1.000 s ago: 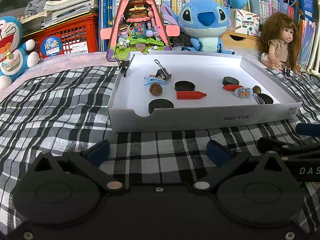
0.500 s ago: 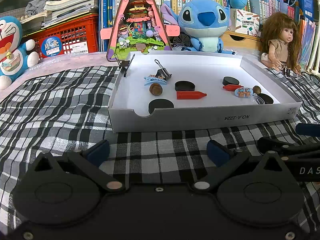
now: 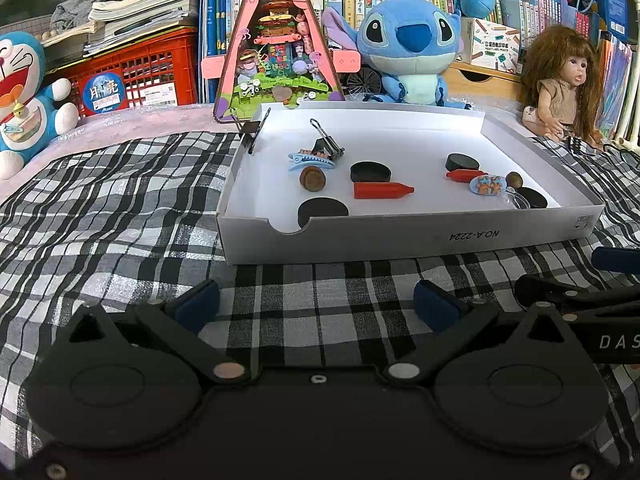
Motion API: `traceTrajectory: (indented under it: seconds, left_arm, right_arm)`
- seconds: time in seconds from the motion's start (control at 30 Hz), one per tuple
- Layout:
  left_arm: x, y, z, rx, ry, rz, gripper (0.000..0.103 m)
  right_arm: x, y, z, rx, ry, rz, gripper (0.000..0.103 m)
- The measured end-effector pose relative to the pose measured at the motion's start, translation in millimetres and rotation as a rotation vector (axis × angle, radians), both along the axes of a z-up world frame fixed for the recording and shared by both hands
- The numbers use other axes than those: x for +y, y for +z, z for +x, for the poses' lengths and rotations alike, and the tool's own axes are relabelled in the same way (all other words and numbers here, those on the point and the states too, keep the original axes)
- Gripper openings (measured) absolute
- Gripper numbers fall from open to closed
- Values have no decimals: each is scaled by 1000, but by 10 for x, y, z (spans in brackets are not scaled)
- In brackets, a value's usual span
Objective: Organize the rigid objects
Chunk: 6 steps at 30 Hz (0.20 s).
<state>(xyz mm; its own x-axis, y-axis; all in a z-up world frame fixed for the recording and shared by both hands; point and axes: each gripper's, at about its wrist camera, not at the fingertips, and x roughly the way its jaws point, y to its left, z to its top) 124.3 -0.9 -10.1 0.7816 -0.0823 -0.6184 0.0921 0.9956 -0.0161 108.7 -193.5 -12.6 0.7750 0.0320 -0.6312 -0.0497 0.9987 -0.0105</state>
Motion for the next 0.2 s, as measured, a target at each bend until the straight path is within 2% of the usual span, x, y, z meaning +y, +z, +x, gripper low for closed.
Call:
traceTrajectory:
  seconds: [0.2]
  left_arm:
    - [-2,0,0,0,0,1,103]
  right_arm:
    - [1,1,0,0,0,0,103]
